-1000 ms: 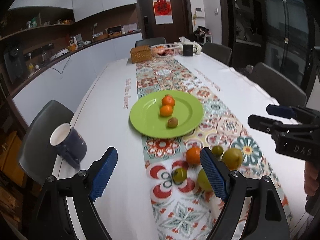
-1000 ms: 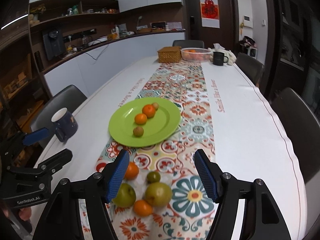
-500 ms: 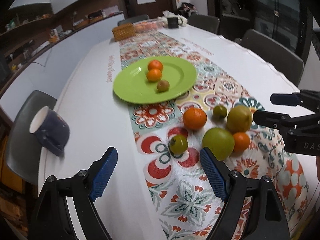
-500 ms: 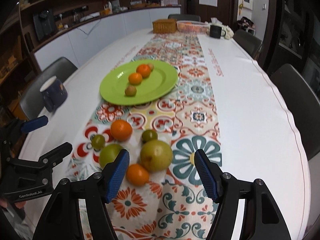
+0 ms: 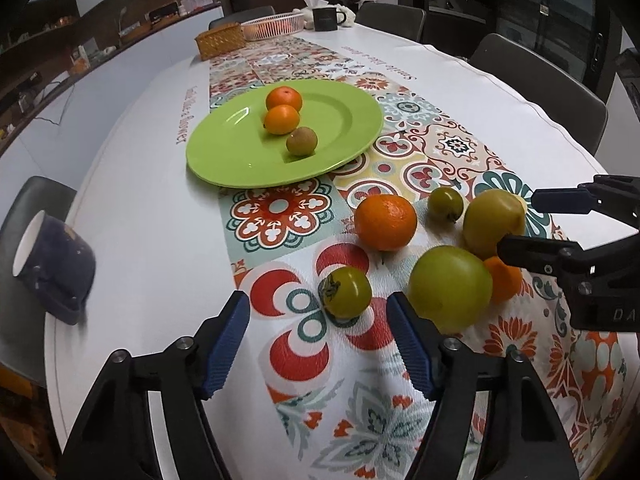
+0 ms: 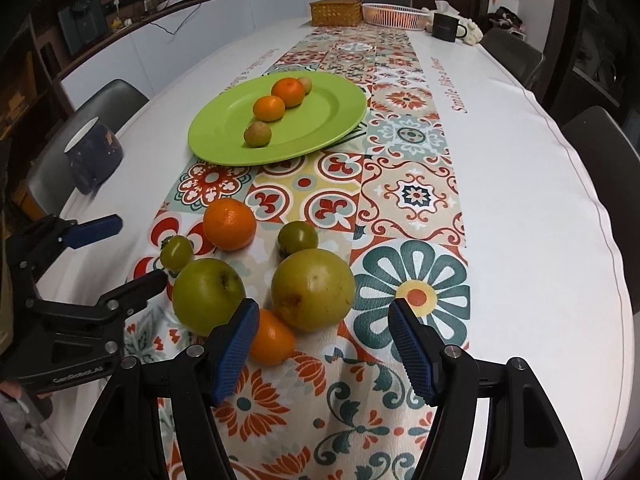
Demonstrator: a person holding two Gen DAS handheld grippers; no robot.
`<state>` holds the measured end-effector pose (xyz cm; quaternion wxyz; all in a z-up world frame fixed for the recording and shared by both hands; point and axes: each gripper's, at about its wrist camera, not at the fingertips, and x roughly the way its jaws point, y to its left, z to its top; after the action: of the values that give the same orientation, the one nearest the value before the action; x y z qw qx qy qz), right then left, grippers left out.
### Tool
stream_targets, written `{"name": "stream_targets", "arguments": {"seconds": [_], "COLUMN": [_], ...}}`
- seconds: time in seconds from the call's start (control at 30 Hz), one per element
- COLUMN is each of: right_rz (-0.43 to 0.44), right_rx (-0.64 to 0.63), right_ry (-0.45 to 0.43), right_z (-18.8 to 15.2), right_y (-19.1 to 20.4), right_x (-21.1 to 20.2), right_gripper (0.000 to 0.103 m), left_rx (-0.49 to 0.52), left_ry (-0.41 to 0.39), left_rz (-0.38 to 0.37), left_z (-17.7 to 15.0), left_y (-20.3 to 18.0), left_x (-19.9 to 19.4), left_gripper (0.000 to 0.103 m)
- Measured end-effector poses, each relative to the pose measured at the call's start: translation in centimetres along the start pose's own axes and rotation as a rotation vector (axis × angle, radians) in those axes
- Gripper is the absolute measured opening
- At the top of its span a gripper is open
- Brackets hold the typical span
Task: Organize fruits
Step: 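Move both open grippers back toward the remaining fruits, then grasp a green tomato with the left gripper while the right grasps a yellow-green pear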
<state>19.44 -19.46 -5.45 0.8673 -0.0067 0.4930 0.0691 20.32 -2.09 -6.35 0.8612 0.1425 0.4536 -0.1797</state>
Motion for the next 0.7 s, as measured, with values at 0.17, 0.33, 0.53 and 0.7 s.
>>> {"name": "stream_targets", "arguments": {"seconds": [0.17, 0.33, 0.53, 0.7], "right_rz": [0.020, 0.041, 0.058, 0.060], "right_rx": [-0.004, -0.004, -0.001, -0.005], "right_ry": [0.016, 0.034, 0.043, 0.037], "right_z": [0.5, 0.9, 1.0, 1.0], "right_y": [0.1, 0.2, 0.2, 0.0], "right_x": [1.0, 1.8, 2.4, 2.5], "right_gripper": [0.063, 0.057, 0.053, 0.051], "left_rx": [-0.031, -0.060, -0.085, -0.094], "left_ry": [0.015, 0.044, 0.050, 0.055], "left_rz": [-0.042, -0.068, -0.087, -0.087], "left_z": [0.4, 0.5, 0.6, 0.8], "left_y": [0.3, 0.3, 0.2, 0.1], "left_x": [1.2, 2.3, 2.6, 2.5], "left_gripper": [0.059, 0.044, 0.030, 0.029]}}
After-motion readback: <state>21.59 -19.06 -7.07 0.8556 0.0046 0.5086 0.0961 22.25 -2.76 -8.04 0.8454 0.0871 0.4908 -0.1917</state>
